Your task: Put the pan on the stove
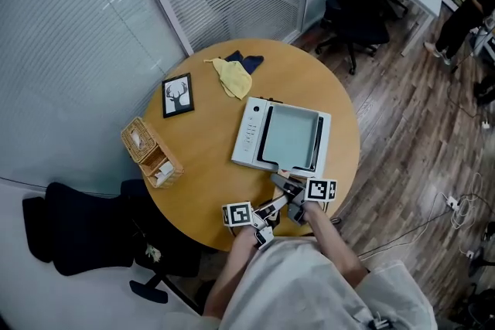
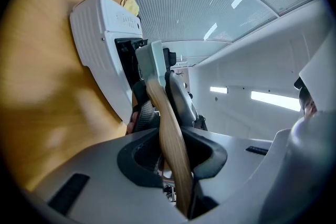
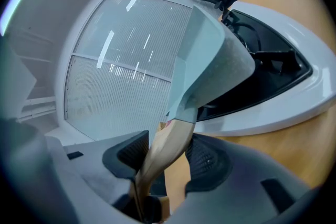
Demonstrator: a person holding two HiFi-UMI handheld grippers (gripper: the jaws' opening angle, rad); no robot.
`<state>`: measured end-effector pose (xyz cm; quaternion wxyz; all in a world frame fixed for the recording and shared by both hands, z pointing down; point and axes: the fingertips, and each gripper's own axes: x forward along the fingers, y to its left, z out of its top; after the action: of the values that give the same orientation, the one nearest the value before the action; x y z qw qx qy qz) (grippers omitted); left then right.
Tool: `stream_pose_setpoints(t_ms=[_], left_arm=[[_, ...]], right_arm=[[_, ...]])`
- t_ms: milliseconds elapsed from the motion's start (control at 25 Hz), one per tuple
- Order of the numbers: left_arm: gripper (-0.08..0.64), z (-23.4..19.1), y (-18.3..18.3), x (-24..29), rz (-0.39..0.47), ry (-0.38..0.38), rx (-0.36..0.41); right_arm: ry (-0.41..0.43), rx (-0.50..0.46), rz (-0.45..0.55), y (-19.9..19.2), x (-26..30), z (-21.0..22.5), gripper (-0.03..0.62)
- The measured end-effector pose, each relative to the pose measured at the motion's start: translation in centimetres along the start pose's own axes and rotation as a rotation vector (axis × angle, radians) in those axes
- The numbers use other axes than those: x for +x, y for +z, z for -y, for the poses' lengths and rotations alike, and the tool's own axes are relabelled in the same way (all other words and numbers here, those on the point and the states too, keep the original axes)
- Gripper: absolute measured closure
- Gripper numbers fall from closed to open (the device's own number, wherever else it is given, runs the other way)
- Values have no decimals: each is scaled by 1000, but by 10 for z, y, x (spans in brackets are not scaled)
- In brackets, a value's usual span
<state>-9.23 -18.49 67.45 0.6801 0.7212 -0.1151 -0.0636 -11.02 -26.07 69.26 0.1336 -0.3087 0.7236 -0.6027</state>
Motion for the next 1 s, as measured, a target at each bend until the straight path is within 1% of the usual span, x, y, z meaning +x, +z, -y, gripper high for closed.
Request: stream_pose_setpoints(t_ms=[120, 200, 440, 600, 680, 760, 880, 1000], left_arm=[[454, -2, 2, 3, -2, 0, -13], [454, -3, 2, 4, -2, 0, -20], [453, -3, 6, 6, 10, -1, -30], [453, -3, 7, 7, 15, 5, -32], [454, -5, 8, 8, 18, 8, -32], [454, -5, 7, 10, 16, 10, -29], [453, -2, 3, 13, 10, 15, -6], [444, 2, 2, 14, -6, 33, 53]], right_arm=[[-36, 22, 0, 1, -3, 9, 373], [-42, 32, 3, 2, -3, 11, 373], [-19, 65, 18, 5, -2, 12, 373], [-9, 60, 18, 5, -1, 12, 368], [-6, 77, 16, 3, -2, 12, 367], [-12, 86, 13, 0, -5, 13, 334], [-29, 78, 34, 0, -16, 12, 333], [-18, 52, 47, 2, -27, 6, 319]])
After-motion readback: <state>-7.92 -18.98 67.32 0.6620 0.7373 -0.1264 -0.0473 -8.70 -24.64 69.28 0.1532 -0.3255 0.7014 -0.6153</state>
